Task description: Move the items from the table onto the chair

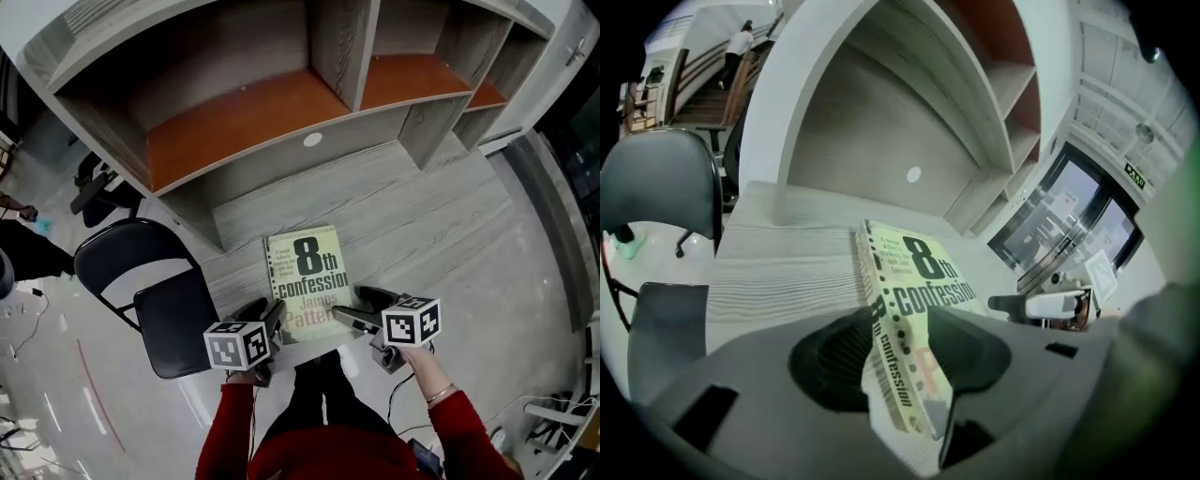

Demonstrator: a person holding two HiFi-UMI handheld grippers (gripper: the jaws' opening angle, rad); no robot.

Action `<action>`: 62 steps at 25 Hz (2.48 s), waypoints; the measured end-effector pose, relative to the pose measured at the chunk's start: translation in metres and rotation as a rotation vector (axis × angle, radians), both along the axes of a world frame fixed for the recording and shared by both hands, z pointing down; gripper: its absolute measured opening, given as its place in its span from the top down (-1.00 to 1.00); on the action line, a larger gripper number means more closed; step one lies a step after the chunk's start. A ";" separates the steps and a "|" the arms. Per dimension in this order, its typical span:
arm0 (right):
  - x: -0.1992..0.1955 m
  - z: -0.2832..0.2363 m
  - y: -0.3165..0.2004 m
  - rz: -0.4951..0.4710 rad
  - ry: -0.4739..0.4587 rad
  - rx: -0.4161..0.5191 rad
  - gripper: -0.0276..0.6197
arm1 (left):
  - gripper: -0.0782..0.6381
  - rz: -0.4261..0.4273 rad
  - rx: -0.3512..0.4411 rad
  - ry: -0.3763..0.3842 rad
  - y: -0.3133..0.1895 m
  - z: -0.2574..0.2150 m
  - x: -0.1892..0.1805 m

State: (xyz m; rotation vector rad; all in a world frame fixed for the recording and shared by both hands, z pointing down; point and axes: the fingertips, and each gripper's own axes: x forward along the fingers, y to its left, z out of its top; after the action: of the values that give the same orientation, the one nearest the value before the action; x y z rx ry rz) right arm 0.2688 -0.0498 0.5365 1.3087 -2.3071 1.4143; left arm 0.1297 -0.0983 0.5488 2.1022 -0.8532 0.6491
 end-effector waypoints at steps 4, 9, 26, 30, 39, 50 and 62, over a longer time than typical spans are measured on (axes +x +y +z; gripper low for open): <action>0.000 0.019 -0.005 -0.019 -0.012 -0.067 -0.38 | 0.28 0.006 -0.061 0.008 -0.001 0.012 0.002; -0.010 0.033 -0.012 -0.063 -0.049 -0.151 -0.38 | 0.28 -0.005 -0.146 0.068 0.004 0.022 0.006; -0.001 0.011 -0.015 -0.047 0.073 -0.072 0.33 | 0.37 -0.053 -0.053 0.139 0.012 -0.013 0.012; -0.001 -0.041 -0.023 -0.021 0.110 0.100 0.33 | 0.37 -0.040 0.124 0.128 0.005 -0.064 0.012; -0.007 -0.132 -0.023 0.001 0.160 0.373 0.33 | 0.37 -0.090 0.392 0.167 0.008 -0.154 0.004; -0.034 -0.164 -0.021 -0.163 0.087 0.462 0.33 | 0.37 -0.277 0.487 0.109 0.033 -0.190 -0.025; -0.246 -0.163 -0.023 -0.423 0.031 0.440 0.33 | 0.38 -0.562 0.495 0.029 0.066 -0.190 -0.231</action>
State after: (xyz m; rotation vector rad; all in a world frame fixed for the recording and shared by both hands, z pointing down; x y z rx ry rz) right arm 0.0230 -0.0724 0.3739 0.8268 -2.7559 0.7817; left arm -0.1013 -0.0325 0.3587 2.1205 -1.6318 0.1087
